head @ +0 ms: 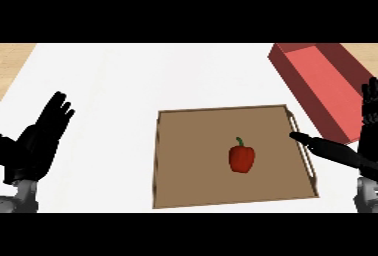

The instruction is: Pick the bell pepper from the tray and place it in the cardboard box

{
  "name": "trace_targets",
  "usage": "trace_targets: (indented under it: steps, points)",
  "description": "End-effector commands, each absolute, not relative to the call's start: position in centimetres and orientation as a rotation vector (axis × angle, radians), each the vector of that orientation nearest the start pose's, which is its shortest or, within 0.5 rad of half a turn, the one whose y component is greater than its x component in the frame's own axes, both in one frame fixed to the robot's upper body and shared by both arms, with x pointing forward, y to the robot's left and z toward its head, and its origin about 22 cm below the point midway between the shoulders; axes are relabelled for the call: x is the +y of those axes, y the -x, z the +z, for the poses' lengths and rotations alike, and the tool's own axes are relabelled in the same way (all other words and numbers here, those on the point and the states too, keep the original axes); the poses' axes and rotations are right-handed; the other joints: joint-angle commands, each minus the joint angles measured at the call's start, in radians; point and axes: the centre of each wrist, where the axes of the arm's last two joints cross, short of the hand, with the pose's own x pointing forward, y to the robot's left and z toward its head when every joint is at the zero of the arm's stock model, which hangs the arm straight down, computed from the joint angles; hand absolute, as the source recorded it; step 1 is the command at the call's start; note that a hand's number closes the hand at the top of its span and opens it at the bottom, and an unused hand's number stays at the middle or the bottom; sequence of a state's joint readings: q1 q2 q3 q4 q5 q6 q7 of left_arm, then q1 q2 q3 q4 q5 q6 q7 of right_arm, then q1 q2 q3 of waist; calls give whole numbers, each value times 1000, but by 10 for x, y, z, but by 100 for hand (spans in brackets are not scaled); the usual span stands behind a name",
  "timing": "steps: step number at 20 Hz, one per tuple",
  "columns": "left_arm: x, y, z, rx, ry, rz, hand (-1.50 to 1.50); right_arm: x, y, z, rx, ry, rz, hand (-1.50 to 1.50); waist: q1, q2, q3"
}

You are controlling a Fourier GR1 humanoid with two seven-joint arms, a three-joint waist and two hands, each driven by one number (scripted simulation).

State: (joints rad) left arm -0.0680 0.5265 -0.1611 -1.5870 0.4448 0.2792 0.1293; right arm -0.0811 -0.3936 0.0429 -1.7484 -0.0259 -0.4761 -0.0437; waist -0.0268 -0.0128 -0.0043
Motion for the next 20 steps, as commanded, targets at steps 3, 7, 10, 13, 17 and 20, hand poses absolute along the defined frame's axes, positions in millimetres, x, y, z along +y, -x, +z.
trace_targets:
  steps: [3,7,10,13,17,20]
  points:
    - [330,-242,53,-1446,-82,51,0,-240,-195,95,-2075,679,125,-150,11,2,0]
    - [317,-246,52,-1431,-78,63,0,-250,-182,97,-1778,726,473,-150,10,5,-4]
    - [322,-245,58,-1444,-82,45,0,-261,-178,94,-1554,849,651,-150,20,6,-8]
    - [311,-251,60,-1447,-55,35,0,-256,-186,112,-1386,920,766,-150,39,14,-8]
    - [309,-257,63,-1456,-29,33,0,-230,-189,127,-1185,949,868,-150,52,18,-4]
    - [311,-251,61,-1452,-18,13,0,-204,-193,141,-1069,913,912,-150,74,16,-3]
